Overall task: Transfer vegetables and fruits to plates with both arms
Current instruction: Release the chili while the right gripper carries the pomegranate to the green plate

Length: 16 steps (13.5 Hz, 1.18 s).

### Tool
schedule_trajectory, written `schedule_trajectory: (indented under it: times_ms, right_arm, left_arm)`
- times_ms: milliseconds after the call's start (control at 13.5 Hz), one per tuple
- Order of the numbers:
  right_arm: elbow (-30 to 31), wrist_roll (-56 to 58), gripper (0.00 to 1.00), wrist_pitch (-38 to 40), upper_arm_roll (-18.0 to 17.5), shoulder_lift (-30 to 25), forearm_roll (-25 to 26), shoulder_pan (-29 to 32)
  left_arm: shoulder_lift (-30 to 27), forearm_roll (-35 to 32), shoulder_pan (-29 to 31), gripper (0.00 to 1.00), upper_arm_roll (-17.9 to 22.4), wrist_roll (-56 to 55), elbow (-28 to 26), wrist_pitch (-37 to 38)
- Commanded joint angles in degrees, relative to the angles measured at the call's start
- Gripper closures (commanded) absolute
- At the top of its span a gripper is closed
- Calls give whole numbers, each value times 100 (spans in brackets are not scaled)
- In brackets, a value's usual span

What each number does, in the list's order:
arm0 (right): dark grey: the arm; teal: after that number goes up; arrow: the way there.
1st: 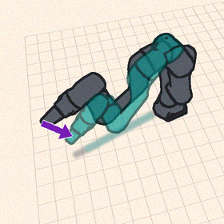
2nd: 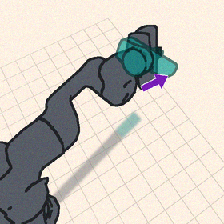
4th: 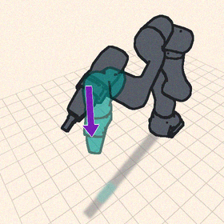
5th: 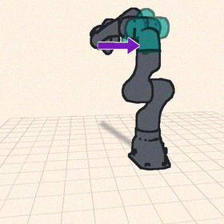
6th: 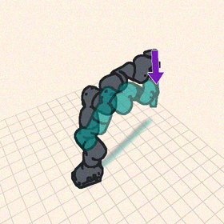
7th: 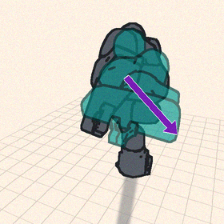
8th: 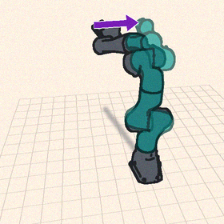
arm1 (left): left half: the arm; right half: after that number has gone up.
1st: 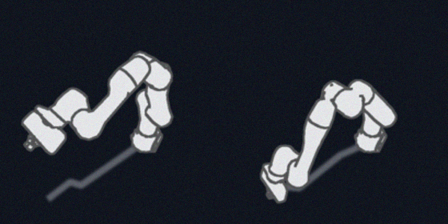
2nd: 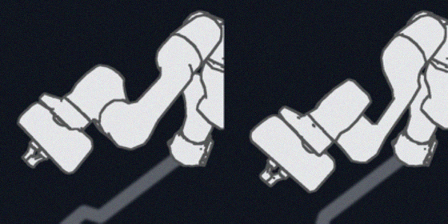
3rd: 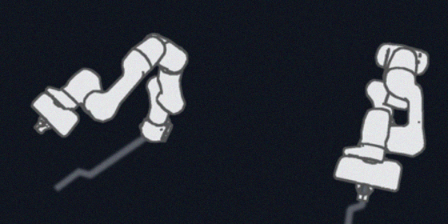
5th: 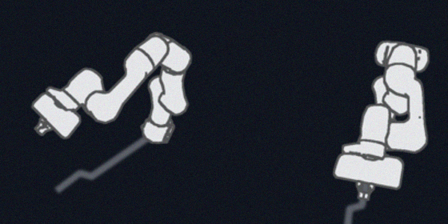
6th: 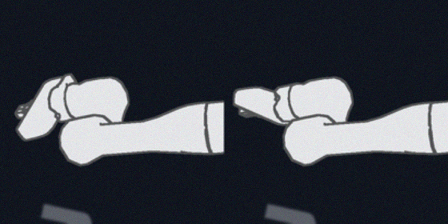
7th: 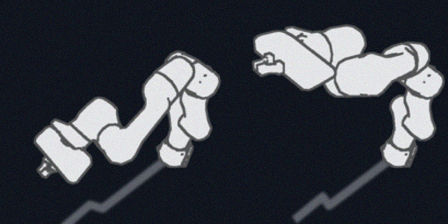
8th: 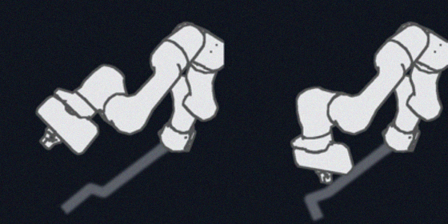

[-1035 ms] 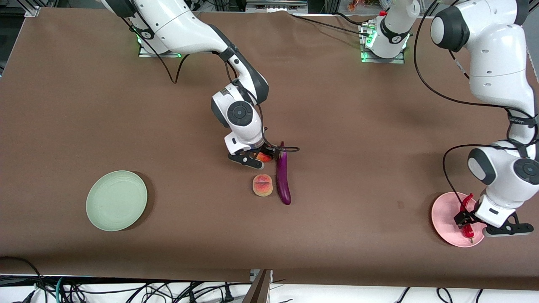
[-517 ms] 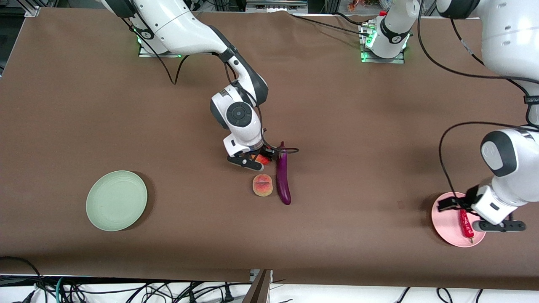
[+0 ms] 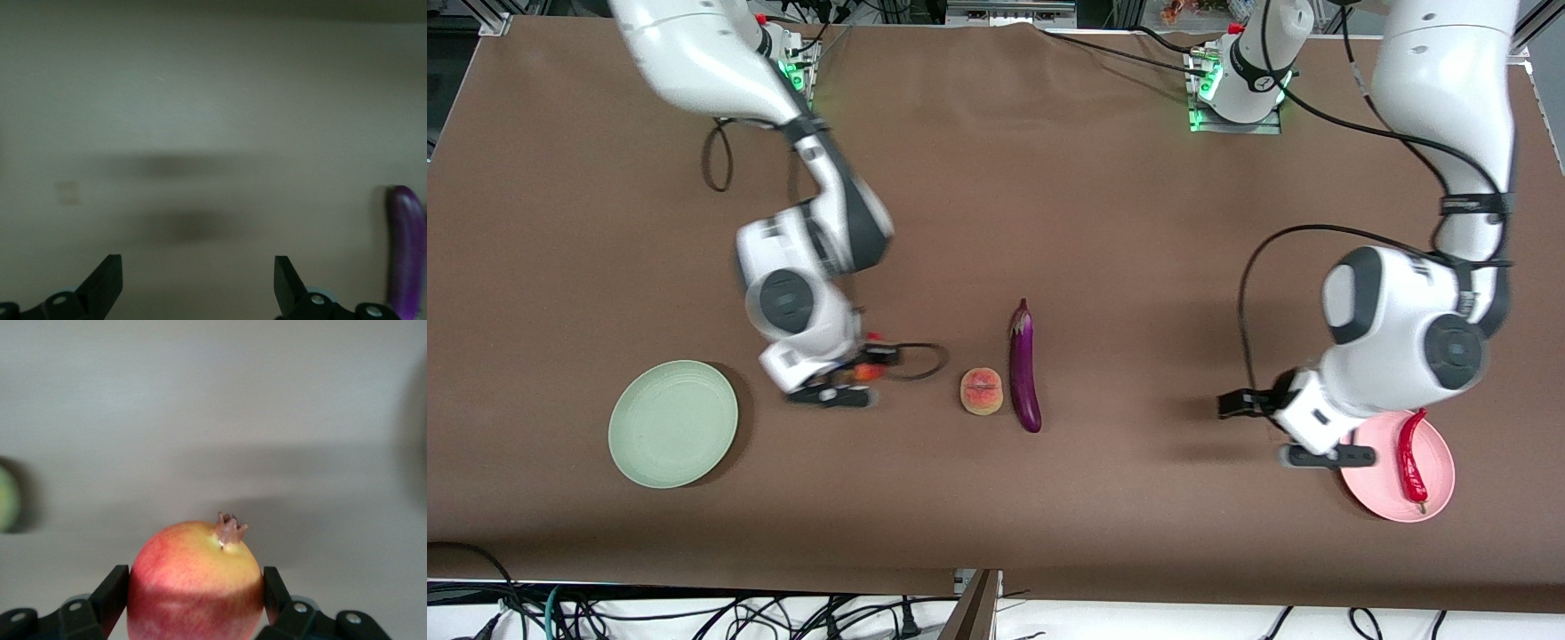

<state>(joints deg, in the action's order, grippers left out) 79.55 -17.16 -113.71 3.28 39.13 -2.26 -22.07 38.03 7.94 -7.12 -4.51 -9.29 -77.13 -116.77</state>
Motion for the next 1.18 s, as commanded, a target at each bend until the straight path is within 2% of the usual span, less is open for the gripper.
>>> schedule_trajectory:
  times_ms: [0,222,296,591,739,887,961,1035,1109]
  right_arm:
    - [131,1683,79,130,155,-98,-11,771]
    - [157,2987,79,43,147,24,-46,1747]
    - [157,3182,79,-10,147,112,-81,1907]
    - [157,3482,79,-624,156,349,-38,2075]
    - [157,3482,78,-1106,156,516,-3,2137]
    - [157,3552,76,-1520,156,648,6,2137]
    - [157,3588,69,-1635,156,692,-11,2146]
    - [157,3570,40,-1645,156,719,-46,2137]
    - [157,3509,6,-1645,156,719,-55,2146]
  left_arm:
    - [46,199,-647,0,82,-677,-74,-370]
    - [397,129,-1342,0,91,-1591,-65,-933]
    - [520,120,-1527,0,109,-1837,-65,-1214]
    - [1039,-37,-2090,0,179,-2251,-74,-2234]
    - [1136,-562,-2266,0,196,-2559,-127,-2376]
    - [1128,-767,-2311,0,179,-2622,-135,-2377]
    - [1128,-767,-2442,0,179,-2622,-240,-2377]
    - [1128,-767,-2469,0,179,-2535,-406,-2377]
    - [1093,-776,-2461,0,179,-2473,-608,-2464]
